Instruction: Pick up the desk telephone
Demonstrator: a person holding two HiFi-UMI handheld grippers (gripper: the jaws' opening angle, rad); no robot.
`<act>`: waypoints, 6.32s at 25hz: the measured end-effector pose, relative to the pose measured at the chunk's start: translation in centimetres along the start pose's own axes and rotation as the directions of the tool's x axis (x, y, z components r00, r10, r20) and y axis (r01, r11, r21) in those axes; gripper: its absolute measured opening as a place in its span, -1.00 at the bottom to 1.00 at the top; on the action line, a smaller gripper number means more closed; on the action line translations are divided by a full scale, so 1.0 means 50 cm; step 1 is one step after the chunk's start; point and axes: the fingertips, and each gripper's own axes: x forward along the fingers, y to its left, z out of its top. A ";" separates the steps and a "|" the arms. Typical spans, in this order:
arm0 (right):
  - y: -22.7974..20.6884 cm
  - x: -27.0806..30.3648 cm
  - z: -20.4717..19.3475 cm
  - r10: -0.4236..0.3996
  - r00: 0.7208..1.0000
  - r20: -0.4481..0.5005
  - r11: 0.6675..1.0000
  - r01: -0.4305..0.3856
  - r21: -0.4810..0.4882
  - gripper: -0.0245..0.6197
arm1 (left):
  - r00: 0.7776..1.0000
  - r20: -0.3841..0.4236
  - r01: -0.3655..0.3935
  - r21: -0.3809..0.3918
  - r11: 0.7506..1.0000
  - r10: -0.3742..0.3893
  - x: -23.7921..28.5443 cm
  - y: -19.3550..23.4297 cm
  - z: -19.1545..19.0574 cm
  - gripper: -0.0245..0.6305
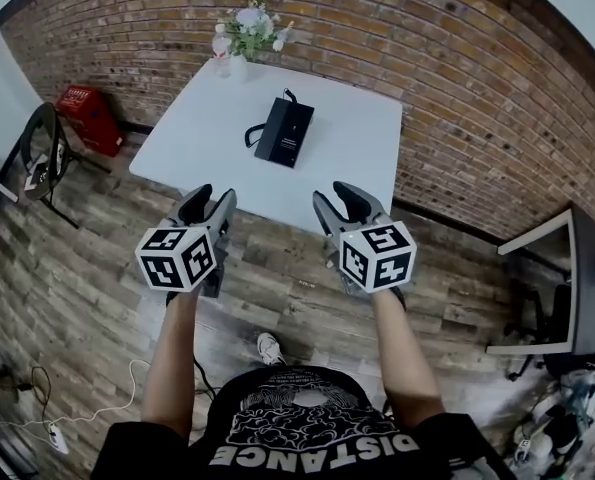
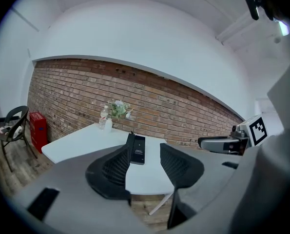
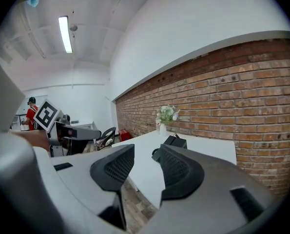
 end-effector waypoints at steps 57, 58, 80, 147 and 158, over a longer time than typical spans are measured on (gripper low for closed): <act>-0.332 0.552 -0.176 0.113 0.962 -0.250 0.900 0.008 0.436 -0.07 | 0.814 -0.389 0.318 -0.325 0.891 -0.432 0.700 0.216 -0.100 -0.03; -0.333 0.559 -0.182 0.124 0.959 -0.254 0.892 0.004 0.451 -0.07 | 0.800 -0.397 0.327 -0.340 0.882 -0.450 0.706 0.215 -0.107 -0.02; -0.301 0.638 -0.239 0.178 0.934 -0.310 0.813 0.038 0.581 -0.02 | 0.607 -0.503 0.443 -0.428 0.788 -0.615 0.755 0.179 -0.164 -0.02; -0.281 0.554 0.286 -0.016 0.995 0.102 0.986 -0.001 0.166 -0.07 | 0.731 -0.103 0.677 -0.020 0.736 -0.675 0.644 0.072 0.352 -0.29; -0.270 0.527 0.359 -0.016 0.983 0.181 0.997 0.002 0.076 -0.07 | 0.731 -0.026 0.682 0.061 0.729 -0.682 0.613 0.050 0.421 -0.29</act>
